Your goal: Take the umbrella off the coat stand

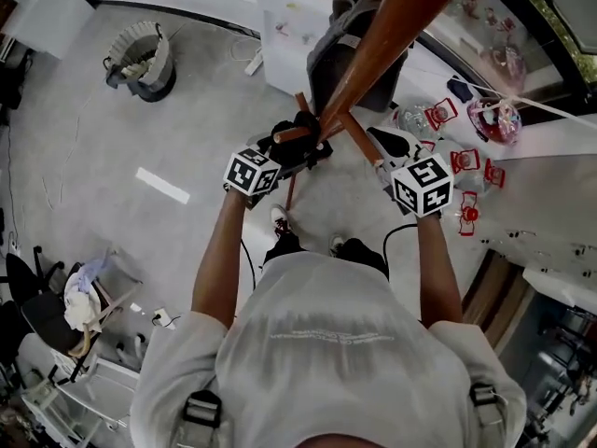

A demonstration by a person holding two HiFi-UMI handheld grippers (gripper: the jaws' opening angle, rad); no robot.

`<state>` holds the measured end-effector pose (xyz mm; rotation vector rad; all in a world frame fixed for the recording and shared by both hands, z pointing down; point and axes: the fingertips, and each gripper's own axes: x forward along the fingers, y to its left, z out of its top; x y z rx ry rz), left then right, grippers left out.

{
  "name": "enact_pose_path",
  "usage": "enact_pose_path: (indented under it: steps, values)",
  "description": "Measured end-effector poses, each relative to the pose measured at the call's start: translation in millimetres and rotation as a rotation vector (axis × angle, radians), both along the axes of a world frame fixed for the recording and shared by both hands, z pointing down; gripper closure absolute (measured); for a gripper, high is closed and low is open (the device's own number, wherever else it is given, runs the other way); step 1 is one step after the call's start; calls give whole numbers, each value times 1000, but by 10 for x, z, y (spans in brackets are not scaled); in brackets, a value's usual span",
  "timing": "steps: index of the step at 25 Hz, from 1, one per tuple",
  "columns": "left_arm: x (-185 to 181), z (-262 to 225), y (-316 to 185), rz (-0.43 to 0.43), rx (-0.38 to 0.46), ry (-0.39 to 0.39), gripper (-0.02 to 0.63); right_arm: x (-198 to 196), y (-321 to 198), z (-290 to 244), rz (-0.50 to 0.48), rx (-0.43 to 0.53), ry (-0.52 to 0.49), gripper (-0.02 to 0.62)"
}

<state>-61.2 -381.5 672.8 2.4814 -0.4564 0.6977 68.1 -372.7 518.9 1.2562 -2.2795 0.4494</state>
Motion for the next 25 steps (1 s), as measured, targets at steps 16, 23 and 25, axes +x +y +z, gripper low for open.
enact_pose_path:
  steps: [16, 23, 25]
  values:
    - [58, 91, 99, -12, 24, -43, 278, 27, -20, -56, 36, 0, -44, 571]
    - [-195, 36, 172, -93, 9, -119, 293, 22, -94, -185, 2, 26, -94, 571]
    - [-263, 4, 185, -114, 14, -140, 296, 17, -119, -246, -13, 42, -107, 571]
